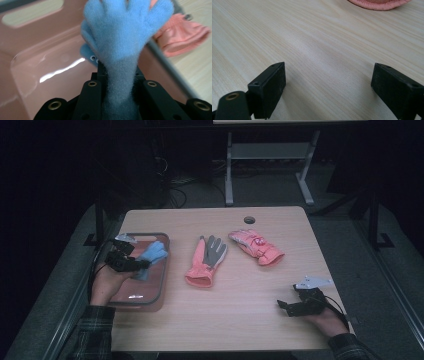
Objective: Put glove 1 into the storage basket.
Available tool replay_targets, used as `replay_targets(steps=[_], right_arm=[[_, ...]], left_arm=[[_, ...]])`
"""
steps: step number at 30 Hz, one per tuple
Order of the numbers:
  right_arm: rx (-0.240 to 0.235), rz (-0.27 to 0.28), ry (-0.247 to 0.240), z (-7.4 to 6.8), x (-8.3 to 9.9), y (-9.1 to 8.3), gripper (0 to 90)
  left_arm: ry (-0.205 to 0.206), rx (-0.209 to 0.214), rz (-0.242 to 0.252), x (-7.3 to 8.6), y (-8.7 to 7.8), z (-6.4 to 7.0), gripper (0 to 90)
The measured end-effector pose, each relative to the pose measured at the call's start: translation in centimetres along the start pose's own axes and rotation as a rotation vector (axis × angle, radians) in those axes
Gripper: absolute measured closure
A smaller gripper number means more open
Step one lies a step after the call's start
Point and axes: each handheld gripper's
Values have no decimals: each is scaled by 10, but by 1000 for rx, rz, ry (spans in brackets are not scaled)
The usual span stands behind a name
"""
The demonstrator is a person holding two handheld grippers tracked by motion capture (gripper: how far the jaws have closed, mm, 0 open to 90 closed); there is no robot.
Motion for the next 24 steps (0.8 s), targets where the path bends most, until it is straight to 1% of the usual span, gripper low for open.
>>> replay_targets(steps=[1,2,3,4,5,6,7,9,12,15,16,18,19,20,22,23,24], right_arm=[[0,0,0,0,0,0,117],[0,0,0,0,0,0,117],[0,0,0,0,0,0,117],[0,0,0,0,0,0,117],[0,0,0,0,0,0,117],[0,0,0,0,0,0,117],[0,0,0,0,0,0,117],[0,0,0,0,0,0,117],[0,0,0,0,0,0,117],[0,0,0,0,0,0,117],[0,0,0,0,0,0,117],[0,0,0,0,0,0,117],[0,0,1,0,0,0,117],[0,0,0,0,0,0,117],[0,0,1,0,0,0,117],[0,0,0,0,0,0,117],[0,0,0,0,0,0,117]], left_arm=[[-10,-1,-6,2,3,-2,763],[-12,-5,-15,4,6,-3,763],[-12,-5,-15,4,6,-3,763],[-10,-11,-40,7,14,-6,762],[-13,-13,-49,8,17,-7,762],[-13,-13,-49,8,17,-7,762],[-16,-23,-69,10,23,-9,761],[-12,-40,-82,12,28,-10,760],[-10,-50,-97,13,32,-12,757],[-11,-52,-116,14,38,-14,755],[-11,-52,-131,16,42,-15,752],[-14,-52,-132,17,44,-15,749],[-11,-56,-145,18,46,-17,738],[-16,-57,-150,19,48,-17,730],[-12,-56,-153,20,49,-18,709],[-21,-50,-158,20,50,-18,709],[-19,-46,-164,21,51,-18,661]])
Point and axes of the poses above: each handheld gripper's, and its own axes: y roughly forward along the jaws, x roughly out of its underside, z roughly to its right, and after that the axes turned 13 degrees about -x, right-handed
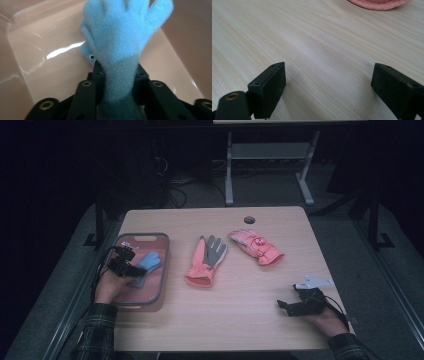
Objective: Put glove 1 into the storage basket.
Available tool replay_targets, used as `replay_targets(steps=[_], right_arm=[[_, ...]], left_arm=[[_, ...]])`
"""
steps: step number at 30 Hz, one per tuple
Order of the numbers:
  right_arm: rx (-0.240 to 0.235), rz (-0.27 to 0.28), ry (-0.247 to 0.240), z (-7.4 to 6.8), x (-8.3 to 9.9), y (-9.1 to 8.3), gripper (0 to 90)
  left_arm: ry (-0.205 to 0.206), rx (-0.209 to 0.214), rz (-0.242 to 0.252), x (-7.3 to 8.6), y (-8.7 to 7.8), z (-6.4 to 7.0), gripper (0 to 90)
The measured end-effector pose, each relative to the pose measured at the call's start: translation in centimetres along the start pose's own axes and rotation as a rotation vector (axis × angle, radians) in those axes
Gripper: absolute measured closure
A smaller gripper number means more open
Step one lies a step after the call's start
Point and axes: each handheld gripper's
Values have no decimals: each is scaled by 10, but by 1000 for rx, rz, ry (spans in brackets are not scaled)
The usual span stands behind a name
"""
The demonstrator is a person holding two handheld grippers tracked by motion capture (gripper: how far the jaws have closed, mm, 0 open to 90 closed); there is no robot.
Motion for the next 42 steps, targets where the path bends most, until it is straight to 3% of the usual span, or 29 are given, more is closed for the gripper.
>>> replay_targets(steps=[5,7,15,22,25,27,30,34,36,39,42], right_arm=[[0,0,0,0,0,0,117],[0,0,1,0,0,0,117],[0,0,0,0,0,0,117],[0,0,0,0,0,0,117],[0,0,0,0,0,0,117],[0,0,0,0,0,0,117],[0,0,0,0,0,0,117],[0,0,0,0,0,0,117],[0,0,0,0,0,0,117],[0,0,0,0,0,0,117],[0,0,0,0,0,0,117]], left_arm=[[-16,26,-12,1,4,-1,540],[-25,30,-13,1,6,1,420],[-8,51,-25,0,9,5,160],[-11,33,26,-4,-4,5,154],[-1,47,83,-7,-17,7,154],[2,58,96,-8,-20,9,154],[9,90,143,-13,-30,17,154],[35,101,160,-17,-36,26,154],[44,122,181,-21,-41,36,154],[48,105,208,-23,-50,44,162],[50,137,243,-25,-59,51,162]])
Point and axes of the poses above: each handheld gripper's, and its own axes: y roughly forward along the jaws, x roughly out of its underside, z roughly to its right, and after that the axes turned 13 degrees about -x, right-handed
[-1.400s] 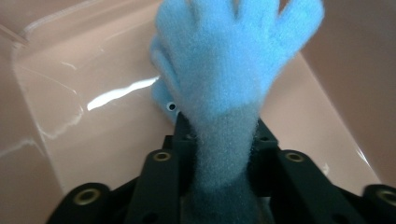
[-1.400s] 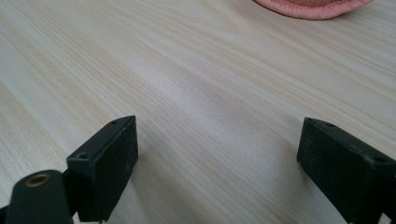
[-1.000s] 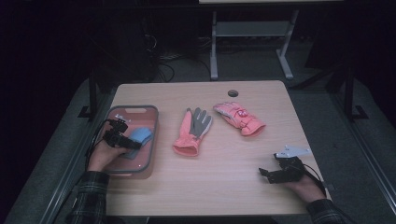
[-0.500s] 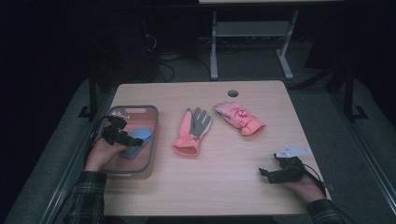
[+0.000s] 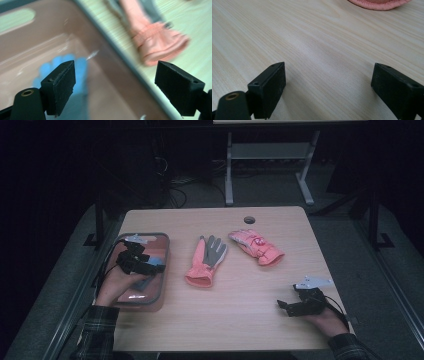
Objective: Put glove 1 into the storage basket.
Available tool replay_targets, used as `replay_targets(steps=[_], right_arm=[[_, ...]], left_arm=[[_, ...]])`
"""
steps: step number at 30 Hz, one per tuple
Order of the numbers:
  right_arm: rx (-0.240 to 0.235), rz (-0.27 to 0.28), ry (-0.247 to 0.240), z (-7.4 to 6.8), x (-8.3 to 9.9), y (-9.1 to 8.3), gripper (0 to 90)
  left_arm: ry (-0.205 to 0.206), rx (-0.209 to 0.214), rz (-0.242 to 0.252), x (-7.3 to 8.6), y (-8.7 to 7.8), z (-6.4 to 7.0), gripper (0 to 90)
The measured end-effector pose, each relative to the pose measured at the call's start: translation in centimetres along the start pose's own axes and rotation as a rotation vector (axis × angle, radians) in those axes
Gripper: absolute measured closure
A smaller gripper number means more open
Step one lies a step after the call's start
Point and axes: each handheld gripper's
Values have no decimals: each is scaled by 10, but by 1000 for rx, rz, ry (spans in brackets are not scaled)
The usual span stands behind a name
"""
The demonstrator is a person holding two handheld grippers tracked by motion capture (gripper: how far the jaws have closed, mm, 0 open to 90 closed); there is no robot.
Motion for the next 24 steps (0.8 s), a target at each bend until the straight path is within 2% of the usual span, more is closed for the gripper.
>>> replay_targets(steps=[4,5,9,12,15,19,20,21,22,23,24], right_arm=[[0,0,-1,0,0,0,117],[0,0,-1,0,0,0,117],[0,0,1,0,0,0,117],[0,0,0,0,0,0,117],[0,0,0,0,0,0,117],[0,0,0,0,0,0,117],[0,0,0,0,0,0,117],[0,0,0,0,0,0,117],[0,0,1,0,0,0,117],[0,0,0,0,0,0,117],[0,0,0,0,0,0,117]], left_arm=[[28,22,17,-6,-5,13,162],[28,22,17,-6,-5,13,161],[56,50,34,-13,-4,29,164],[68,62,40,-16,-3,34,213],[83,82,59,-21,-2,43,307],[97,106,60,-26,1,52,510],[98,109,60,-27,3,54,510],[98,111,59,-29,4,58,563],[113,114,53,-33,9,64,660],[113,114,53,-33,9,64,696],[125,111,42,-36,15,70,751]])
Point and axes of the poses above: each handheld gripper's, and its own axes: y roughly forward along the jaws, x roughly out of its underside, z roughly to its right, and after that the axes turned 13 degrees about -x, right-handed
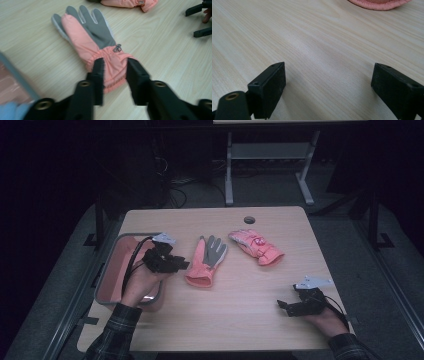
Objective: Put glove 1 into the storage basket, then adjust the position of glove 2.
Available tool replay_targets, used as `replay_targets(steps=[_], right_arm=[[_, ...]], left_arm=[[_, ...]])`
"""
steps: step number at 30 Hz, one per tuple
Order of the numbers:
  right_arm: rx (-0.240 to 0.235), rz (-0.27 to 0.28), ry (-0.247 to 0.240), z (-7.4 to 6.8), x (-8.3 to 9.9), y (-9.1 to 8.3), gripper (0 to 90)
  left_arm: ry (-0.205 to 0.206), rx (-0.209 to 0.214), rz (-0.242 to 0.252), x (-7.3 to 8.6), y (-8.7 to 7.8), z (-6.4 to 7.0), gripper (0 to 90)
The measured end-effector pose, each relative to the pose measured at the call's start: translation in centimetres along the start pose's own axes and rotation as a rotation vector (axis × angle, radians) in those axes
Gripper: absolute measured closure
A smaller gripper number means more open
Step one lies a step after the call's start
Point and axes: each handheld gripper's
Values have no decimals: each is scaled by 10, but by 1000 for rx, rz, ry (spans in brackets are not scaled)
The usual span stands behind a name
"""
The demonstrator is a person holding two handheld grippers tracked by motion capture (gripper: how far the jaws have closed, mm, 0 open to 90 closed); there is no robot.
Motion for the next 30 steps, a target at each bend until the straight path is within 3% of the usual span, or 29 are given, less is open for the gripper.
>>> replay_targets(steps=[2,4,11,14,19,22,28,30], right_arm=[[0,0,0,0,0,0,117],[0,0,0,0,0,0,117],[0,0,0,0,0,0,117],[0,0,0,0,0,0,117],[0,0,0,0,0,0,117],[0,0,-1,0,0,0,117],[-1,-1,-1,0,0,0,116],[-1,0,-1,0,0,0,117]], left_arm=[[6,2,-7,-3,4,3,863],[13,11,-31,-8,14,9,895],[52,2,-78,-12,35,20,895],[76,-24,-118,-11,48,24,895],[73,-47,-133,-12,59,25,895],[81,-62,-172,-12,67,26,895],[94,-54,-197,-12,75,30,896],[98,-34,-205,-13,78,36,896]])
Point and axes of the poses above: each handheld gripper's, and its own axes: y roughly forward along the jaws, x roughly out of its underside, z roughly to its right, and after that the axes turned 13 degrees about -x, right-handed
